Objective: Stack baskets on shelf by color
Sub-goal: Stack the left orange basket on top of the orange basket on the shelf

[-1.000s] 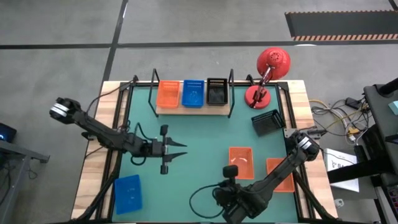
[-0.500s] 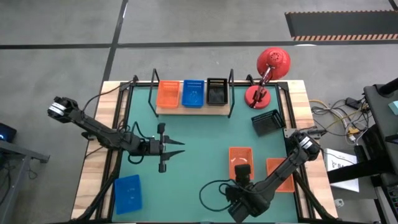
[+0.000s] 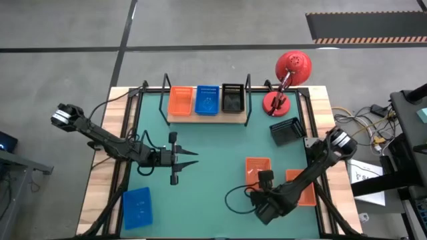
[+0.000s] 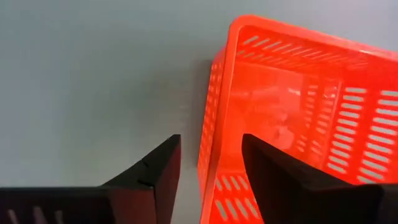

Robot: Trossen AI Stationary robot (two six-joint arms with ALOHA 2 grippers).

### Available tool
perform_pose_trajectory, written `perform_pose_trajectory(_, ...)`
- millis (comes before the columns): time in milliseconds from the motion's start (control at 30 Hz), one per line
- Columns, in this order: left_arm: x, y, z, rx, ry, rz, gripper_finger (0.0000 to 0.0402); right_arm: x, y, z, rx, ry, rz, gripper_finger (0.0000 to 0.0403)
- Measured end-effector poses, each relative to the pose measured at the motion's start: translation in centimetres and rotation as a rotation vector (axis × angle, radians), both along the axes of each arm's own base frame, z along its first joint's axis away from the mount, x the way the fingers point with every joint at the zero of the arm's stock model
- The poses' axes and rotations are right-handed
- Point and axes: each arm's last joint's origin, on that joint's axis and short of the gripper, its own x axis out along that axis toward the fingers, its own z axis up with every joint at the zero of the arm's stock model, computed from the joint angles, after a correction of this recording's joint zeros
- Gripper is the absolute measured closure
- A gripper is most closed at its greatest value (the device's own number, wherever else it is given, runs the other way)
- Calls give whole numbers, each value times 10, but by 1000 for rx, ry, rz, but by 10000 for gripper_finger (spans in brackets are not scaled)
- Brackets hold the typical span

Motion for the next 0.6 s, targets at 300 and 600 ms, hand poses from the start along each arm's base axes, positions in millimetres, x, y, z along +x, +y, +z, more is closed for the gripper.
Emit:
perform_pose_trajectory(300,-4,4,10,134,-64,100,307,-9,-17,-24,25,-139,-6,373)
perform_pose_trajectory(600,-27,22,31,239,-80,270,307,15,-16,7,37,-258,-18,394)
